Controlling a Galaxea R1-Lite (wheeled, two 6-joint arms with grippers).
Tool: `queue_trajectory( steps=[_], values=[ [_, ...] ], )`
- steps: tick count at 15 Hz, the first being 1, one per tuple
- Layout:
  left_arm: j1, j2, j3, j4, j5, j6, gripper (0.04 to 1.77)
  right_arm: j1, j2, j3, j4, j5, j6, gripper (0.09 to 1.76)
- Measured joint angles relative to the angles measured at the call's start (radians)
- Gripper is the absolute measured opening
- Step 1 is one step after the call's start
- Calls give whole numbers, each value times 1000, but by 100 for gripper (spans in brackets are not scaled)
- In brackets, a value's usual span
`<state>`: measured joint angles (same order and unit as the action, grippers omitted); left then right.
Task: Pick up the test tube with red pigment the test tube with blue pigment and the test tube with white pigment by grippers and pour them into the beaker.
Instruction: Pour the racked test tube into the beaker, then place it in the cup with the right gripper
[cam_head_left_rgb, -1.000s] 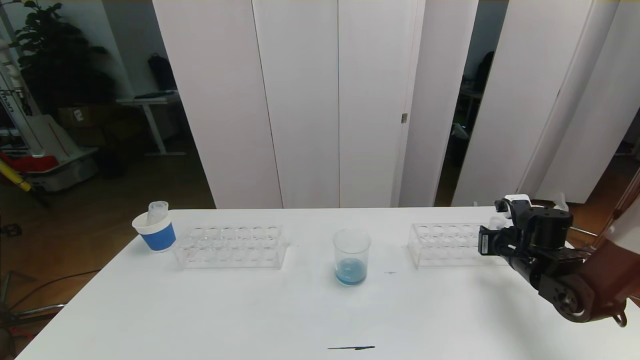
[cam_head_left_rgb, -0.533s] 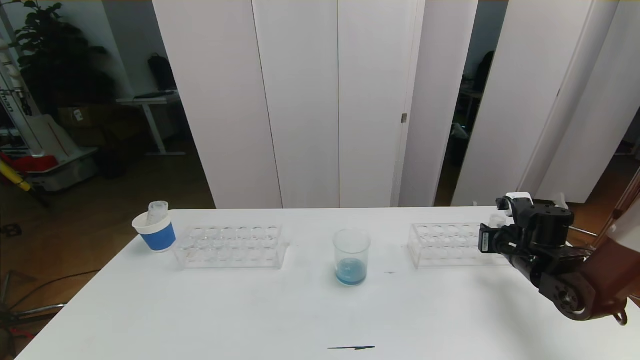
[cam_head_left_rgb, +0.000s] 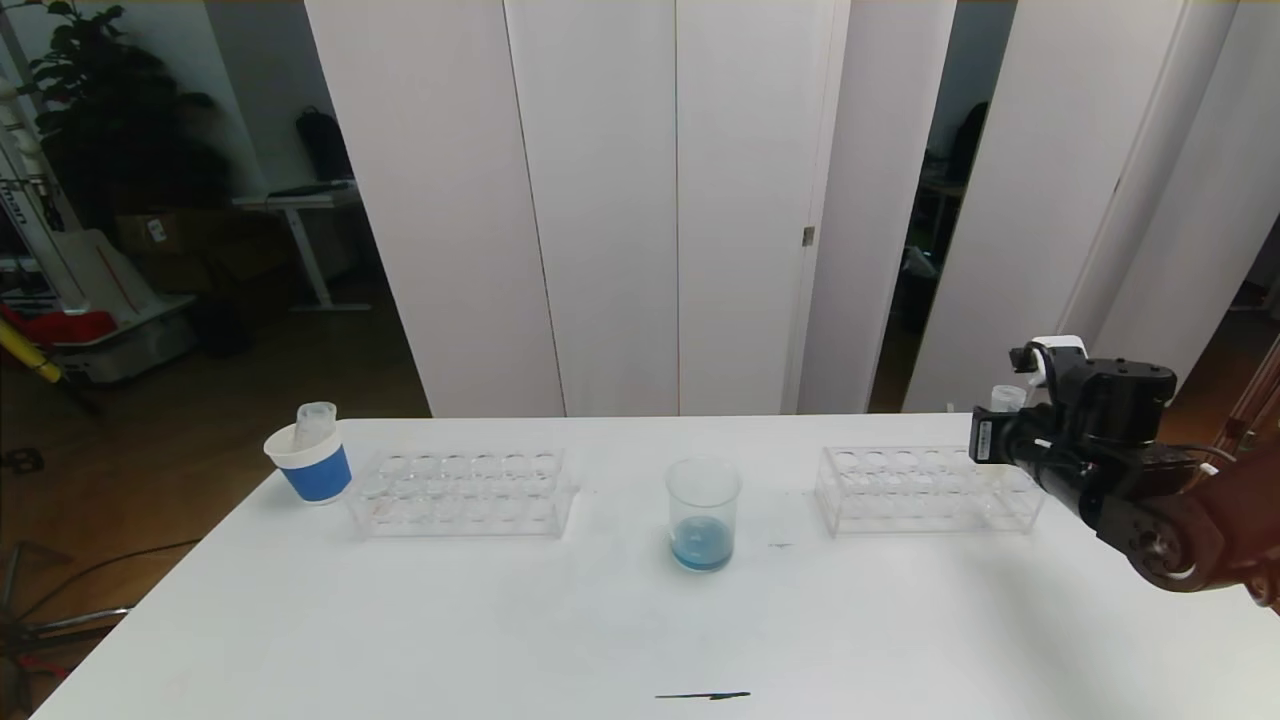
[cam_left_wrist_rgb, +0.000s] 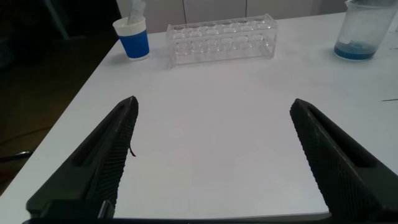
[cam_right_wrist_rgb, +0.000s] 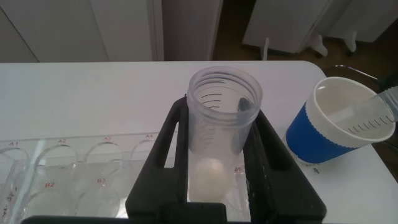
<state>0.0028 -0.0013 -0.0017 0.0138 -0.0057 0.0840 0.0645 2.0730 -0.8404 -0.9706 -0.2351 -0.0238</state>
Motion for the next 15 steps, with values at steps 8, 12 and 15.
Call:
queue_trajectory(
  steps=[8,12,15],
  values=[
    [0,0,0,0,0,0,174,-6,-60,-449,429,258,-6,59],
    [0,0,0,0,0,0,174,1,-36,-637,521,522,-76,59],
    [0,0,0,0,0,0,174,34,9,-756,531,667,-133,59]
  ],
)
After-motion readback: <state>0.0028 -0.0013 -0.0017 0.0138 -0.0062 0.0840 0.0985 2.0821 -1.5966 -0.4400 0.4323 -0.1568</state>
